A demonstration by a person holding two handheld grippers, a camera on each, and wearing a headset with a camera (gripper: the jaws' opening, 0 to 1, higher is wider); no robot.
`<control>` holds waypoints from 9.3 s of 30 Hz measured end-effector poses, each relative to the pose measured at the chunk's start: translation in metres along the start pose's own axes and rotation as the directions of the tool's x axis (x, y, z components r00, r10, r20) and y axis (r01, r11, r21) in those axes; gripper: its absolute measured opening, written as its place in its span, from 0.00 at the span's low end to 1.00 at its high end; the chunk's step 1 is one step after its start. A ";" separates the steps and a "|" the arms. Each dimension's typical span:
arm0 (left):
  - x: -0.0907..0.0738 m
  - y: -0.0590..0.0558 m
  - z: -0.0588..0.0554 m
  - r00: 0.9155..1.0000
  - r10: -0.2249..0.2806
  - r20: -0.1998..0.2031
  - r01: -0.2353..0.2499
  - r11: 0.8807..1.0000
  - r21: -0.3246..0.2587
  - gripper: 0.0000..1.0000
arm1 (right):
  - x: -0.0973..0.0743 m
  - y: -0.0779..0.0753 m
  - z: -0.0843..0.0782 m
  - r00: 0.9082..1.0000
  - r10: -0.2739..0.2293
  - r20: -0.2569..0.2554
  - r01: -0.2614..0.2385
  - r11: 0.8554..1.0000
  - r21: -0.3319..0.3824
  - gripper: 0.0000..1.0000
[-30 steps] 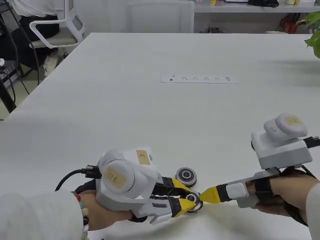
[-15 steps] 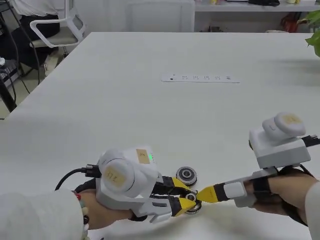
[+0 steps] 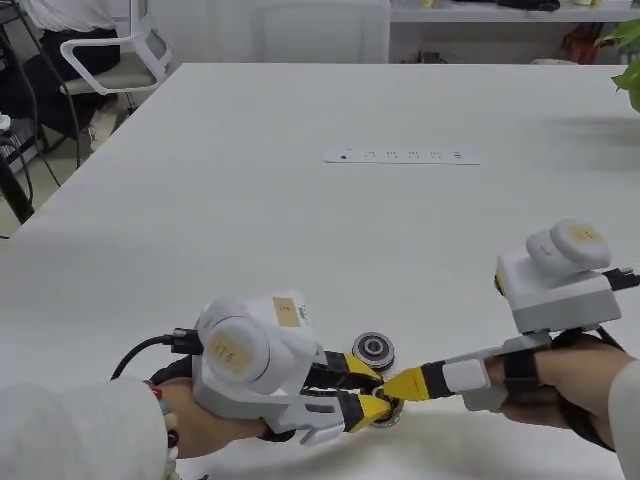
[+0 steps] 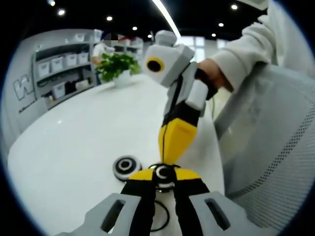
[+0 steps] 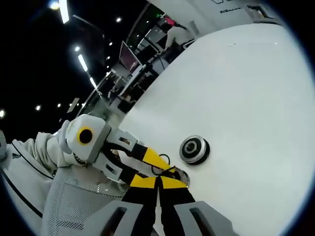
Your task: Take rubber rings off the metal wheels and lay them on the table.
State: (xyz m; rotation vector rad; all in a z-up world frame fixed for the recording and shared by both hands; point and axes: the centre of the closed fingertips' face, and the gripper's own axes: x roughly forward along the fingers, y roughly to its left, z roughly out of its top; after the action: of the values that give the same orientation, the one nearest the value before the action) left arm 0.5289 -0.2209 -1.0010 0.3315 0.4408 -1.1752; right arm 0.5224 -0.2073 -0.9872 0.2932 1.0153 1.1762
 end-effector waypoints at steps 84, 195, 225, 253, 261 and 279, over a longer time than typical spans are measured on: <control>-0.169 0.004 0.065 0.958 0.260 0.117 -0.263 0.965 0.012 0.65 | -0.008 0.001 0.007 0.998 -0.013 0.056 0.008 0.996 0.089 0.00; -0.161 -0.008 0.007 0.951 0.307 0.045 -0.291 0.933 -0.209 0.79 | 0.044 0.005 0.005 0.978 -0.197 -0.061 0.183 0.966 -0.185 0.00; -0.169 -0.003 0.042 0.943 0.325 0.066 -0.323 0.945 -0.045 0.81 | 0.011 -0.006 0.044 0.967 -0.237 0.092 0.254 0.918 -0.304 0.09; -0.079 0.072 0.158 0.965 0.167 0.201 -0.205 0.961 0.184 0.75 | -0.023 -0.047 0.049 0.940 -0.289 0.183 0.326 0.918 -0.226 0.10; -0.042 0.087 0.125 0.955 0.197 0.222 -0.221 0.971 0.088 0.66 | -0.023 -0.053 0.042 0.943 -0.290 0.163 0.321 0.920 -0.224 0.10; 0.002 0.056 0.026 0.996 0.090 -0.020 -0.087 0.990 0.115 0.33 | -0.005 -0.056 0.019 0.954 -0.292 0.066 0.298 0.905 -0.305 0.12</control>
State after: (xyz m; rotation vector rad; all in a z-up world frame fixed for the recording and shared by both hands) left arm 0.5862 -0.2153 -0.9785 0.4607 0.3780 -1.1125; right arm 0.5720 -0.2288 -1.0110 -0.0998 0.8072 1.0342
